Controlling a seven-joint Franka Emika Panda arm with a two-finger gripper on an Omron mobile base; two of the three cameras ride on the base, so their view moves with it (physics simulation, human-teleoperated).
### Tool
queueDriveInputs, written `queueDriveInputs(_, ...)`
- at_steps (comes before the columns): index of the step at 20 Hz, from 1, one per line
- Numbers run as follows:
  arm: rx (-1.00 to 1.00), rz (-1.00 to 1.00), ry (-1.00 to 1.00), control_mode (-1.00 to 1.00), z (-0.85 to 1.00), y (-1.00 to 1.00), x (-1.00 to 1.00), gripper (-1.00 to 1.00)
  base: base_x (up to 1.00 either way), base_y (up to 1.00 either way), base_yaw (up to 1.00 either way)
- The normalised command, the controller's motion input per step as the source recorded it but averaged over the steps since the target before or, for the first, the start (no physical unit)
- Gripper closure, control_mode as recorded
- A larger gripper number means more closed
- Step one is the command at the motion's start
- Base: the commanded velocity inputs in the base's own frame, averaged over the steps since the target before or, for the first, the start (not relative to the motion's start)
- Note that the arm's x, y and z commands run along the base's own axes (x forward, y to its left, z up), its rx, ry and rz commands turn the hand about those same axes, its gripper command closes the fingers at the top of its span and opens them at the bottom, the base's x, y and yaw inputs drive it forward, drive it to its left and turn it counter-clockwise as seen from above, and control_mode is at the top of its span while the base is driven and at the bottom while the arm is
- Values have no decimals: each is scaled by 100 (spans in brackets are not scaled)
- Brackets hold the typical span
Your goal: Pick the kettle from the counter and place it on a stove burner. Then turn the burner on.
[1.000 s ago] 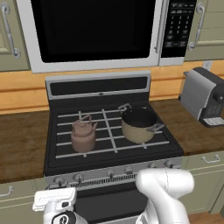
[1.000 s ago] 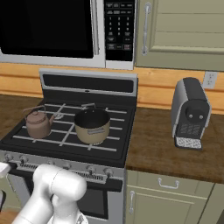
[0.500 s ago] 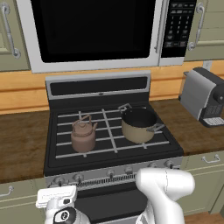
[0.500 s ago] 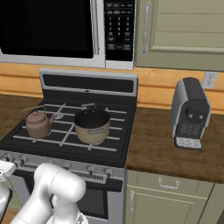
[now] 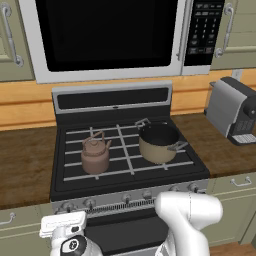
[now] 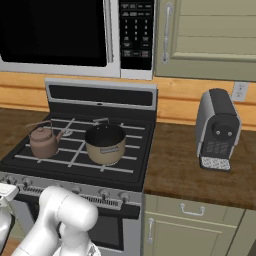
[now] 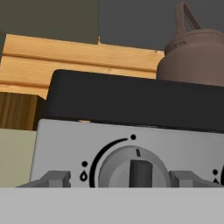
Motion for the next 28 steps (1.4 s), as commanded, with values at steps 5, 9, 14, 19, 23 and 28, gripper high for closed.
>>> queueDriveInputs(5, 0, 1, 4, -100, 0, 30, 3, -100, 0, 0, 0)
queueDriveInputs(9, 0, 3, 9, -100, 7, 48, 0, -100, 0, 0, 0)
queueDriveInputs(14, -3, 4, 15, -100, 17, 60, 0, -100, 0, 0, 0)
queueDriveInputs(19, -7, 6, 14, -100, 23, 70, 0, -100, 0, 0, 0)
queueDriveInputs(23, -15, 9, 8, -100, 30, 72, -10, -100, 0, 0, 0)
queueDriveInputs(28, -25, 11, 5, -100, 27, 76, -16, -100, 0, 0, 0)
